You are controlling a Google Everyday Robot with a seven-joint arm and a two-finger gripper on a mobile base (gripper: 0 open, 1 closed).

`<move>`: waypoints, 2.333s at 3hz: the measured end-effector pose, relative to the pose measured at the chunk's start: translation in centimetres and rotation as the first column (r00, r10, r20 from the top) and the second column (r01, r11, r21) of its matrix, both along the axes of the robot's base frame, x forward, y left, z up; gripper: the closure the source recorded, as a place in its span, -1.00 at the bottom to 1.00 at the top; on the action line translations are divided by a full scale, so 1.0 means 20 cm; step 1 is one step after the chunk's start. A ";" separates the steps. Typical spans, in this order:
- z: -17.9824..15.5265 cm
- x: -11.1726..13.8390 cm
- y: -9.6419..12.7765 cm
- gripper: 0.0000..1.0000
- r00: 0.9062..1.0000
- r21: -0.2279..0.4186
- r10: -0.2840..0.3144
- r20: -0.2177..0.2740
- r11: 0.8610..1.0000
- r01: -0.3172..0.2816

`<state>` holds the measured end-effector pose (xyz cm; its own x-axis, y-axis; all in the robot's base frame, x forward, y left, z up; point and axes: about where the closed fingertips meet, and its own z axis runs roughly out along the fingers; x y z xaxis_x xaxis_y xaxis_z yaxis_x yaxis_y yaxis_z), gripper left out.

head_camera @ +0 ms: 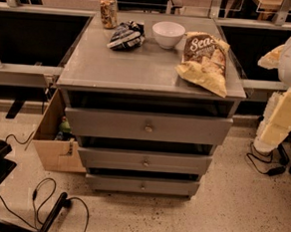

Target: Open bottom drawer

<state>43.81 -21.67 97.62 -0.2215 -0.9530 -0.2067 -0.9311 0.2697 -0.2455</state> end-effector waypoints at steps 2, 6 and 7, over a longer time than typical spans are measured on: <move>-0.09 0.01 0.02 -1.00 1.000 0.000 0.007 -0.008 1.000 -0.007; -1.31 0.09 -0.04 -1.00 0.997 -0.130 -0.007 -0.083 0.991 -0.004; -1.40 0.13 -0.02 -1.00 0.996 -0.168 0.007 -0.091 0.985 -0.022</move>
Offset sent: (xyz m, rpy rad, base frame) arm 0.0084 0.0120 -0.0674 -0.0013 0.0485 0.0243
